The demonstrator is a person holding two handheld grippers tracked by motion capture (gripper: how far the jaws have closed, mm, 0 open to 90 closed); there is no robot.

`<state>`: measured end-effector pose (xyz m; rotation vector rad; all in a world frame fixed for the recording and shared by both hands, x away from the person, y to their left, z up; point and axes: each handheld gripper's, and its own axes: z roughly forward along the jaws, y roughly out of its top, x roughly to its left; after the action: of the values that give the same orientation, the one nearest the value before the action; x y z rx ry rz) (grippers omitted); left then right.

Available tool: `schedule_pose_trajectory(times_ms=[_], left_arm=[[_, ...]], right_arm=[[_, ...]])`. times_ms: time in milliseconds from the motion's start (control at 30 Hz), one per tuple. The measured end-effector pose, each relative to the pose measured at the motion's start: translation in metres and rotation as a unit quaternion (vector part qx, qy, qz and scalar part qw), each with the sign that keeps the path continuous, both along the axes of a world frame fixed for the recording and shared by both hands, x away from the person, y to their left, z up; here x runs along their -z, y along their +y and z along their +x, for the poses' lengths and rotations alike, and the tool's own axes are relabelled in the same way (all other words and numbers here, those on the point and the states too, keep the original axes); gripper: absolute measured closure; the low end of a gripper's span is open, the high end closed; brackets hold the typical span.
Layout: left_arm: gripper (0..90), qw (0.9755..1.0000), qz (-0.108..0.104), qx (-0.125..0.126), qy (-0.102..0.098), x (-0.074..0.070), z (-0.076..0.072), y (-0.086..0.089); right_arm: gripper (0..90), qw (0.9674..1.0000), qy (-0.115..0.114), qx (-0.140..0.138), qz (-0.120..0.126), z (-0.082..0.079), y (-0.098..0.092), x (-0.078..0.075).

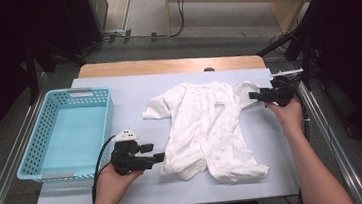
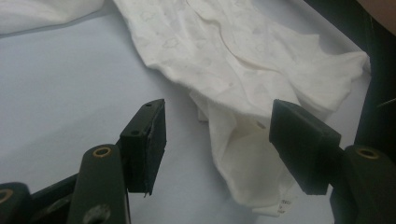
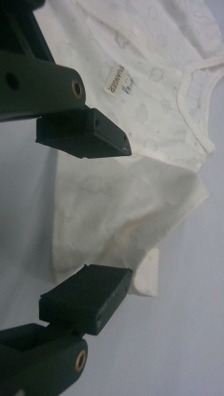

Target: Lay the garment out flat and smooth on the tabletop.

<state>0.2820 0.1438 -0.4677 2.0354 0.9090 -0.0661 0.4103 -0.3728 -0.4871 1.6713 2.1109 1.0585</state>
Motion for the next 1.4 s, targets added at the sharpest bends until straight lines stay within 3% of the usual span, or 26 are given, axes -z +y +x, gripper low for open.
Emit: schedule_pose_trajectory(times_ms=[133, 233, 267, 300, 333, 400, 600, 967, 1067, 1400], left_arm=[[36.7, 1.0, 0.0, -0.004, -0.002, 0.0, 0.0, 0.001], [36.7, 1.0, 0.003, -0.005, -0.002, 0.0, 0.001, 0.001], [36.7, 1.0, 0.003, -0.005, -0.002, 0.0, 0.001, 0.001], [36.7, 1.0, 0.004, -0.006, -0.002, 0.0, 0.001, 0.001], [36.7, 1.0, 0.004, -0.006, -0.002, 0.0, 0.002, 0.001], [36.8, 1.0, 0.004, -0.003, -0.004, 0.0, 0.002, -0.001], [36.8, 0.9999, 0.008, 0.003, -0.006, 0.0, 0.004, -0.004], [36.8, 0.9999, 0.009, 0.006, -0.012, -0.003, 0.002, -0.003], [36.7, 0.9999, 0.006, 0.003, -0.013, -0.003, 0.002, -0.002], [36.8, 0.9998, 0.009, 0.003, -0.015, -0.003, 0.002, -0.001]], right_arm=[[35.8, 0.9999, 0.004, 0.008, 0.005, 0.005, -0.001, 0.007], [47.6, 0.9997, 0.022, 0.013, 0.005, 0.009, 0.0, 0.016], [47.6, 0.9997, 0.022, 0.013, 0.005, 0.009, 0.0, 0.016], [66.4, 0.9991, 0.038, 0.019, 0.009, 0.01, 0.0, 0.018], [66.4, 0.9991, 0.038, 0.019, 0.009, 0.01, 0.0, 0.018], [82.8, 0.9993, 0.033, 0.009, 0.015, 0.007, 0.0, 0.014], [84.1, 0.9998, 0.005, -0.011, 0.017, -0.002, 0.011, -0.007], [83.7, 0.9976, 0.007, -0.069, -0.005, -0.01, 0.047, -0.023], [82.9, 0.9951, 0.009, -0.098, -0.009, -0.012, 0.066, -0.027], [80.1, 0.9887, 0.021, -0.148, -0.012, -0.012, 0.099, -0.025]])
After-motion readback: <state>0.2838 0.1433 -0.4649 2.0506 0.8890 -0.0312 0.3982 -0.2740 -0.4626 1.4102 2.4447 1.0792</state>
